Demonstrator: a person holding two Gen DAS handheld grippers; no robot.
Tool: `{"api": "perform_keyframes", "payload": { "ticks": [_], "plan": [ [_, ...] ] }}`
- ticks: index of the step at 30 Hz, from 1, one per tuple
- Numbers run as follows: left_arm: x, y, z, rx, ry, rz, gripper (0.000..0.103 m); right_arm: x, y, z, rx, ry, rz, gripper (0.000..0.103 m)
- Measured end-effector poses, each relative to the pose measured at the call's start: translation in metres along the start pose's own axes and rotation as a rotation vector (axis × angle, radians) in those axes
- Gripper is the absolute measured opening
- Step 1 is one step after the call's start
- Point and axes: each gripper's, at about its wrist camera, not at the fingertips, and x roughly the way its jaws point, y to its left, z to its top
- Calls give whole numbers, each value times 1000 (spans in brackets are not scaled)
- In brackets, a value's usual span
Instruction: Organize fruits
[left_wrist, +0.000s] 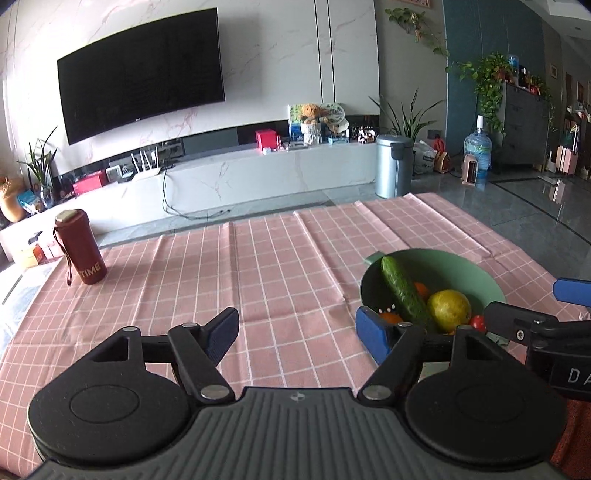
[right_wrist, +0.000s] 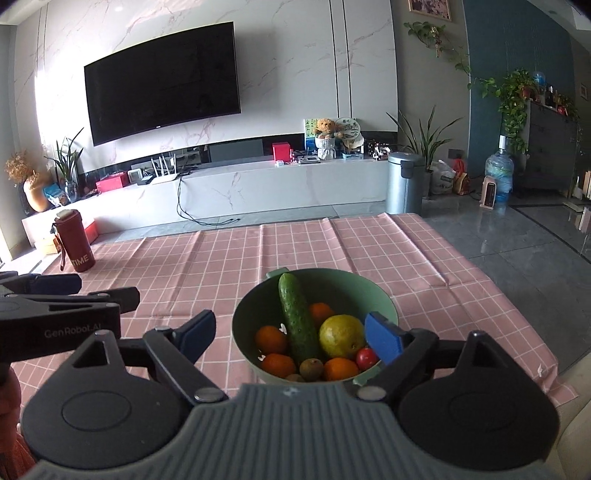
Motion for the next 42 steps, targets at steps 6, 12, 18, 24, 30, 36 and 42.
{"api": "perform_keyframes", "payload": {
  "ticks": [6,12,18,24,30,36,42],
  "plan": [
    [21,0,-20,-2,98,14,85,20,0,-18,-16,46,-30,84],
    [36,1,-32,-9,182,29,85,38,-4,-27,19,76,-35,84],
    [44,5,-36,-16,226,38,85,57,1,-29,-4,133,-16,88],
    [44,8,-37,-24,238,40,85,58,1,-30,2,129,-27,88],
    [40,8,-35,-21,233,46,85,55,3,-30,-3,124,-29,91],
    [36,10,-32,-29,220,50,85,55,4,-31,-10,122,-30,92],
    [33,10,-31,-31,217,53,85,53,2,-32,-4,120,-26,92]
  ]
}}
